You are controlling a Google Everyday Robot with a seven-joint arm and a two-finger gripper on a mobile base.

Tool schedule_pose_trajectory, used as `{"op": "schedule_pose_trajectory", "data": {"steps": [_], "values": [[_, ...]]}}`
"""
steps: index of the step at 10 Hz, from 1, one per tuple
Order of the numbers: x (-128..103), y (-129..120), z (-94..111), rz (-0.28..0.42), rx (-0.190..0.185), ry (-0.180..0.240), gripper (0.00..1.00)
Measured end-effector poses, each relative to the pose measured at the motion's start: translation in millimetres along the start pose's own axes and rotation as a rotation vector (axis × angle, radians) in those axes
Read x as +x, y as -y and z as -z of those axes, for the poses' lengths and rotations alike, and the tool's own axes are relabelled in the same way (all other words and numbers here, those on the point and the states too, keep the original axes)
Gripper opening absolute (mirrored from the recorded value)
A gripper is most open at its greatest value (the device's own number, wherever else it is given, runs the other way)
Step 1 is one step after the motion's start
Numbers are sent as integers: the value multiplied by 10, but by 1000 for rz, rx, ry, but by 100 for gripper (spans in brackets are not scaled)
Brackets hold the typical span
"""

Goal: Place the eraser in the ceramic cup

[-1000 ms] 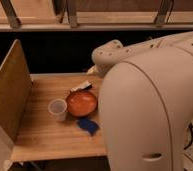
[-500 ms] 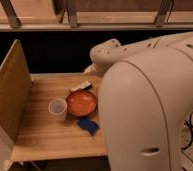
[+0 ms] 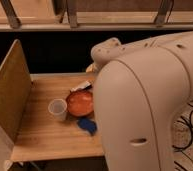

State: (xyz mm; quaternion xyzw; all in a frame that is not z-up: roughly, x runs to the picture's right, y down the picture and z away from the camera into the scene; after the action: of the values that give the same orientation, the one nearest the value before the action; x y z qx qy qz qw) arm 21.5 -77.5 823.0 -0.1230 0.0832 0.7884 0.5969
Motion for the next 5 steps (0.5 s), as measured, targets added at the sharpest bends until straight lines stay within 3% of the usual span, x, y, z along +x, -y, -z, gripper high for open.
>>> {"op": "schedule_pose_trajectory", "data": {"steps": [2, 5], "values": [[-40, -180, -129, 17, -26, -6, 80], [5, -383, -442, -14, -76, -48, 80]]}}
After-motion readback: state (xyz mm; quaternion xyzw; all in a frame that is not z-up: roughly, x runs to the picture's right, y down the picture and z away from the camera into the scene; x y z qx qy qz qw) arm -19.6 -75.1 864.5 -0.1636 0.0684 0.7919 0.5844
